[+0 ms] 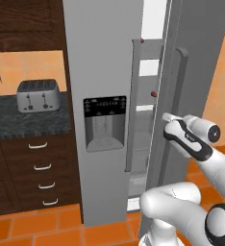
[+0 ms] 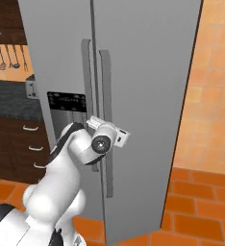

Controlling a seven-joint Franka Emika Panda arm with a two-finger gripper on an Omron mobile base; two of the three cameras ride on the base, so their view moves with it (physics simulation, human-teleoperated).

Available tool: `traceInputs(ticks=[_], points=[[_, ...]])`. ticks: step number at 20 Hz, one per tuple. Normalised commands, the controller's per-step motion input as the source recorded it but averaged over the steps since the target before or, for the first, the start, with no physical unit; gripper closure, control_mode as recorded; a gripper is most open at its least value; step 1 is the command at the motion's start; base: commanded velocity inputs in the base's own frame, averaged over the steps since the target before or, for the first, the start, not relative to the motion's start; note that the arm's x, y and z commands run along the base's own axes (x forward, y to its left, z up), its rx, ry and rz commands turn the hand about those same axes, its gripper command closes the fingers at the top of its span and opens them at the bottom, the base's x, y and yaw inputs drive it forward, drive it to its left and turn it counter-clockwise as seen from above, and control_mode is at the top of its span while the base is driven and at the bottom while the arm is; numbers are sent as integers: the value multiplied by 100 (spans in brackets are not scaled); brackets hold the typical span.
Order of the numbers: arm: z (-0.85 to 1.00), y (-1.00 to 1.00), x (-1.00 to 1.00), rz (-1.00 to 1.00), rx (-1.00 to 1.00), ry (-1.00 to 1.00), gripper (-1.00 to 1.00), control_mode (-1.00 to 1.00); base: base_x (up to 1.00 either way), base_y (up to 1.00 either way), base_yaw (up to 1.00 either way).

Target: Take the strawberry from the fridge and place it on top of the pancake, located on the dining counter.

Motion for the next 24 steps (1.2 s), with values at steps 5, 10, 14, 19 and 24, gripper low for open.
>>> traceInputs(ticks=[5, 10, 14, 19, 24], points=[[40, -100, -40, 0, 11, 0, 100, -100, 0, 0, 0], [18, -100, -39, 0, 14, -1, 100, -100, 0, 0, 0], [7, -100, -35, 0, 16, -5, 100, -100, 0, 0, 0], [1, -100, -20, 0, 19, -14, 100, -100, 0, 0, 0], [33, -56, -71, -3, 15, -44, 100, -100, 0, 0, 0]])
